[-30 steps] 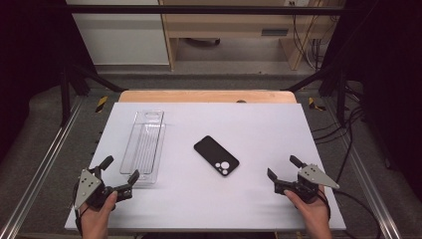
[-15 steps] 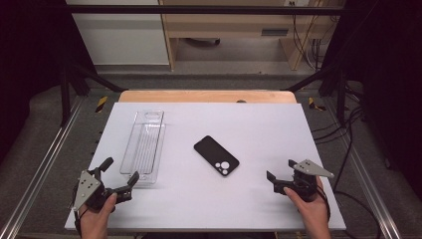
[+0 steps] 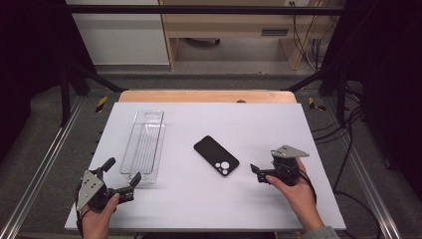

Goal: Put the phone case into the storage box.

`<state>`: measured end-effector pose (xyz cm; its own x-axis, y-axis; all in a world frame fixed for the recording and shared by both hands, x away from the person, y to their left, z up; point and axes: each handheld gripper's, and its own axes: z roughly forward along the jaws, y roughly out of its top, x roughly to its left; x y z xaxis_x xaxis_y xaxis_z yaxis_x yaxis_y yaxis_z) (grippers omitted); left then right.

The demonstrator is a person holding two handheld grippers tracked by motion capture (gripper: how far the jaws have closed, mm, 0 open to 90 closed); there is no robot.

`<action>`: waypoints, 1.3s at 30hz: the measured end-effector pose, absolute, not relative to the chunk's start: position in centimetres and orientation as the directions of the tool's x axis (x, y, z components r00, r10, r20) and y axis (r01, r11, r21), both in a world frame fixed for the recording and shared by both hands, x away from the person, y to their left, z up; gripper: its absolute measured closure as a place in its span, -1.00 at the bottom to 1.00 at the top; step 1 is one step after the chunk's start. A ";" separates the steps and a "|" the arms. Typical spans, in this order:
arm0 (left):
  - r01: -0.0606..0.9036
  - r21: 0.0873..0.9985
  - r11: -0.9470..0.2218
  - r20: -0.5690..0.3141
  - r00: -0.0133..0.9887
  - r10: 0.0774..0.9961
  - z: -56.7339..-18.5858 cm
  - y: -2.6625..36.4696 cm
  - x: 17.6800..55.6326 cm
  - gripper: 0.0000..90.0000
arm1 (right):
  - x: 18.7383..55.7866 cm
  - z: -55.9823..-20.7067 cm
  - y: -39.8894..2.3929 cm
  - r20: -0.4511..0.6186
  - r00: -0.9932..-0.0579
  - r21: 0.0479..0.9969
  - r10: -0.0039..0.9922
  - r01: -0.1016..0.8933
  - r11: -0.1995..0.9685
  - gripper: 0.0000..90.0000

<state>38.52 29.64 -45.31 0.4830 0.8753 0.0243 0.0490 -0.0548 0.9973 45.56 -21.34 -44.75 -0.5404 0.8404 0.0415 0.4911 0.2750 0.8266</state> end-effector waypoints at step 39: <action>0.034 0.997 -0.074 0.048 0.495 0.867 -45.1 29.6 38.4 -0.99 | 50.9 -43.6 -15.7 0.087 -0.642 0.735 0.761 0.557 0.386 -0.07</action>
<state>38.37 29.55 -45.08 0.4954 0.8674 0.0477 0.0338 -0.0742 0.9967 50.86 -15.75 -43.58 -0.6424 0.7614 0.0871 0.5574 0.3863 0.7349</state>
